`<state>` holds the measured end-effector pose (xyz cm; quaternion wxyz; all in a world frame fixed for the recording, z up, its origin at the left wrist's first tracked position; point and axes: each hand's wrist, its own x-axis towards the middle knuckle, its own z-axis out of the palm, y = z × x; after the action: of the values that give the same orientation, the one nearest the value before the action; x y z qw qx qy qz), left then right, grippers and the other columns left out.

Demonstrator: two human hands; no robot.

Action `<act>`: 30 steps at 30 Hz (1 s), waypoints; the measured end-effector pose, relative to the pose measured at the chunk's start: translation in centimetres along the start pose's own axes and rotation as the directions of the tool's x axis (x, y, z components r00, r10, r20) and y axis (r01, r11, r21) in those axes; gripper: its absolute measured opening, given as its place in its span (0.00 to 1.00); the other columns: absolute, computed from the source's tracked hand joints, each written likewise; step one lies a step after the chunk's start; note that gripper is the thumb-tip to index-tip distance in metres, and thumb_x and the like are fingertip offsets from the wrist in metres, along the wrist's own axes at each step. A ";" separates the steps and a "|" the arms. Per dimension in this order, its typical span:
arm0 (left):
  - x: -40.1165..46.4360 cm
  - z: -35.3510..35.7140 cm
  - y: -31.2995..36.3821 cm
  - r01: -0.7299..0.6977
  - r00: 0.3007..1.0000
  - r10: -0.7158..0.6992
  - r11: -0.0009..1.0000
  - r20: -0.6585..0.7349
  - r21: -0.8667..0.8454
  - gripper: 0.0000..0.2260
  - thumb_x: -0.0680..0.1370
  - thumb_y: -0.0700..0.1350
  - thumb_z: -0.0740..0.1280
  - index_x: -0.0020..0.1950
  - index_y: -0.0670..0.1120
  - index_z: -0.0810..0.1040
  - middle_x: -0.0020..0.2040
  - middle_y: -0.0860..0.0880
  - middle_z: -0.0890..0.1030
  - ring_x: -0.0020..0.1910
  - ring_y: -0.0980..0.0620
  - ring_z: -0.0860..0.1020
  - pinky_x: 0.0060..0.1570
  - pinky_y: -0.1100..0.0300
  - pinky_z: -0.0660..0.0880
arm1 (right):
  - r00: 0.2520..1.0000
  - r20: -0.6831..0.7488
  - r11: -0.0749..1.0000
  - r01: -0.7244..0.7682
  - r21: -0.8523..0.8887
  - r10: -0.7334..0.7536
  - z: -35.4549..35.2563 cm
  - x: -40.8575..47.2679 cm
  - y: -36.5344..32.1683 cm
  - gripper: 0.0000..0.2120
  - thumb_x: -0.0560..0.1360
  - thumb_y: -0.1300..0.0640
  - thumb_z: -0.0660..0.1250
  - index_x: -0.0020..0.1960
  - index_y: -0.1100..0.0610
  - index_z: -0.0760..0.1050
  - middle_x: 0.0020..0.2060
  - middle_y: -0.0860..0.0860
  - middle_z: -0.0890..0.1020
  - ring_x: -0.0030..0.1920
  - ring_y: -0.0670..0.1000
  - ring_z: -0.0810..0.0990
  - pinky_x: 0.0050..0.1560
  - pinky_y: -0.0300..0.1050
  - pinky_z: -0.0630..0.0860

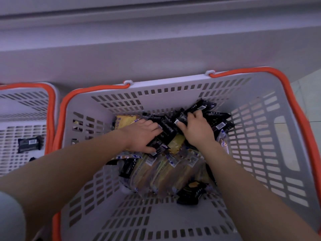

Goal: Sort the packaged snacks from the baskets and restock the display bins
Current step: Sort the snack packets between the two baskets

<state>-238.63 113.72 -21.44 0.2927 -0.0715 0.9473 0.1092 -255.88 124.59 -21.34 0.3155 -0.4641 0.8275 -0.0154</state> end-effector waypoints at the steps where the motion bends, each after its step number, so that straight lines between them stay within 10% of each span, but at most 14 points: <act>1: 0.1 0.0 0.1 0.001 1.000 -0.001 1.000 0.005 0.003 0.37 0.74 0.65 0.59 0.75 0.45 0.55 0.67 0.46 0.64 0.63 0.48 0.63 0.61 0.56 0.59 | 1.000 0.012 0.999 0.009 -0.046 -0.009 0.1 -0.1 -0.3 0.28 0.78 0.41 0.58 0.67 0.62 0.65 0.66 0.60 0.63 0.62 0.62 0.69 0.59 0.54 0.70; 7: 1.0 -0.1 0.8 0.041 0.999 -0.040 0.999 -0.014 0.020 0.37 0.69 0.65 0.67 0.71 0.46 0.61 0.69 0.46 0.65 0.67 0.48 0.64 0.64 0.54 0.62 | 0.999 0.037 0.988 -0.008 -0.157 0.014 0.7 0.4 -1.4 0.34 0.70 0.41 0.69 0.67 0.60 0.63 0.64 0.57 0.66 0.64 0.59 0.67 0.60 0.53 0.67; 13: 1.1 0.0 0.8 0.028 0.997 -0.030 0.999 0.075 0.023 0.39 0.72 0.62 0.67 0.75 0.46 0.55 0.74 0.47 0.61 0.73 0.48 0.59 0.71 0.54 0.55 | 0.996 0.088 0.988 0.034 -0.148 -0.021 3.2 -0.5 -0.9 0.44 0.73 0.50 0.68 0.76 0.56 0.41 0.76 0.52 0.48 0.73 0.59 0.51 0.70 0.54 0.55; 21: -0.6 -0.3 0.7 -0.005 0.984 -0.032 0.980 -0.177 -0.200 0.30 0.72 0.61 0.66 0.69 0.48 0.65 0.65 0.49 0.71 0.63 0.50 0.69 0.63 0.59 0.64 | 0.997 -0.041 0.984 0.057 -0.171 -0.065 3.6 -0.9 -0.2 0.31 0.72 0.52 0.69 0.70 0.57 0.60 0.66 0.56 0.65 0.65 0.58 0.63 0.64 0.51 0.62; 26: -3.2 -1.6 2.0 -0.086 0.826 -0.300 0.770 -0.477 -0.633 0.25 0.70 0.52 0.73 0.64 0.46 0.71 0.56 0.50 0.74 0.55 0.54 0.73 0.54 0.62 0.70 | 0.988 -0.117 0.995 0.101 -0.005 -0.101 3.9 -2.3 -0.3 0.24 0.71 0.55 0.69 0.64 0.58 0.66 0.62 0.56 0.73 0.65 0.57 0.65 0.63 0.53 0.65; 30: -5.6 -2.1 3.4 -0.170 0.729 -0.565 0.399 -0.387 -0.901 0.22 0.68 0.50 0.74 0.60 0.50 0.72 0.55 0.53 0.76 0.57 0.55 0.75 0.58 0.61 0.72 | 0.983 -0.178 0.921 0.038 0.387 0.034 3.2 -4.8 -1.2 0.28 0.71 0.53 0.71 0.67 0.58 0.65 0.60 0.55 0.75 0.63 0.56 0.72 0.60 0.49 0.72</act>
<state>-235.85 116.89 -15.95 -0.1272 -0.3708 0.7552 0.5254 -251.47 128.46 -21.09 0.3247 -0.3897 0.8328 -0.2219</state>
